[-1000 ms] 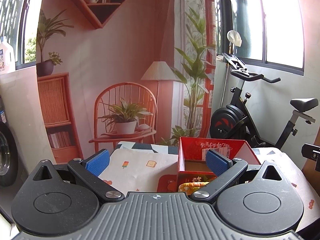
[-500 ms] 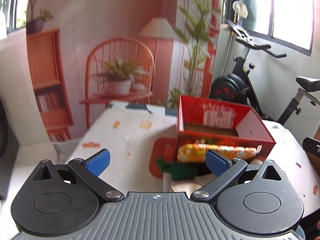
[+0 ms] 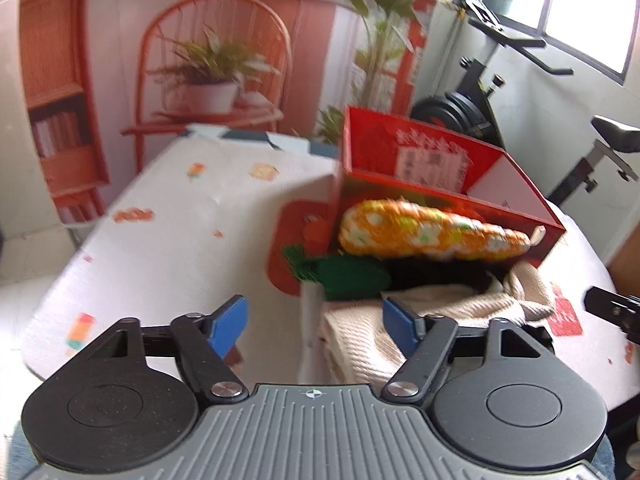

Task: Organize soft objects
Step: 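Lower the left gripper onto the cream knitted towel beside the box, then close the left gripper on the cream towel and lift it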

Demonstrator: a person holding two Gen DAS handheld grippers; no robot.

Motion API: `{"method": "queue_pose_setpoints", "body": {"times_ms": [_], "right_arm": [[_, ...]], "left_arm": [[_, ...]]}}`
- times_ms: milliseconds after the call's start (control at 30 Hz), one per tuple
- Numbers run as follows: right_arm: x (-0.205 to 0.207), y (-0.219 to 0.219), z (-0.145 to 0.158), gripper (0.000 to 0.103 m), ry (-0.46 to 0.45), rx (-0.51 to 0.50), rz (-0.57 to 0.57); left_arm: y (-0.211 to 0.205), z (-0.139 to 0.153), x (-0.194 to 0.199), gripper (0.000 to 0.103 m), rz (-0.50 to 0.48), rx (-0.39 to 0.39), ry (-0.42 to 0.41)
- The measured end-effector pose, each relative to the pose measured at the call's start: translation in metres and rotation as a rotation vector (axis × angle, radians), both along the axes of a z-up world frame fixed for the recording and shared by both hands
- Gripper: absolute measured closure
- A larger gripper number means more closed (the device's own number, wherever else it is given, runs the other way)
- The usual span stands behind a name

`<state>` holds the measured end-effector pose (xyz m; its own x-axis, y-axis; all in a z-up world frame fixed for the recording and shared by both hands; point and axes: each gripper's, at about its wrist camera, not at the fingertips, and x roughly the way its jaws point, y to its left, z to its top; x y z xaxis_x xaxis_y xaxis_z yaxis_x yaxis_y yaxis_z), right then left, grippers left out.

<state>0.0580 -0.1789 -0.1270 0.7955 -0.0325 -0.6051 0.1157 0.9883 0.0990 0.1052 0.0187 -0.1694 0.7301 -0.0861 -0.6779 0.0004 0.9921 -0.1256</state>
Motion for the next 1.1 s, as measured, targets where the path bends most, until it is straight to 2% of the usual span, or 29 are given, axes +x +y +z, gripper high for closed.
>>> {"method": "queue_pose_setpoints", "body": {"times_ms": [133,300,367,500,567,633,667,767,900,1100], "right_arm": [[0.005,-0.001,-0.013,0.023,0.033,0.012,0.018],[0.011,-0.005,-0.028,0.038,0.059,0.021,0.026],[0.013,-0.005,-0.033,0.041,0.061,0.018,0.032],[0.017,-0.006,-0.039,0.043,0.061,0.019,0.046],[0.020,-0.008,-0.041,0.043,0.056,0.018,0.049],[0.022,-0.009,-0.043,0.043,0.050,0.013,0.052],[0.024,-0.010,-0.044,0.043,0.046,0.013,0.051],[0.030,-0.016,-0.045,0.043,0.034,0.026,0.046],[0.044,-0.024,-0.045,0.043,0.025,0.035,0.042],[0.069,-0.034,-0.062,0.043,0.068,0.047,0.034]], "left_arm": [[-0.004,-0.017,0.008,0.029,-0.024,-0.047,0.044],[-0.002,-0.040,0.017,0.030,-0.044,-0.168,0.096],[-0.001,-0.047,0.020,0.031,-0.030,-0.205,0.115],[-0.005,-0.056,0.026,0.042,-0.039,-0.208,0.149],[-0.007,-0.058,0.028,0.053,-0.058,-0.225,0.158],[-0.008,-0.059,0.028,0.070,-0.077,-0.242,0.154],[-0.009,-0.058,0.028,0.073,-0.080,-0.238,0.148],[-0.010,-0.059,0.029,0.078,-0.080,-0.224,0.137],[-0.014,-0.059,0.030,0.079,-0.091,-0.188,0.135],[-0.010,-0.062,0.033,0.078,-0.097,-0.180,0.147]]}}
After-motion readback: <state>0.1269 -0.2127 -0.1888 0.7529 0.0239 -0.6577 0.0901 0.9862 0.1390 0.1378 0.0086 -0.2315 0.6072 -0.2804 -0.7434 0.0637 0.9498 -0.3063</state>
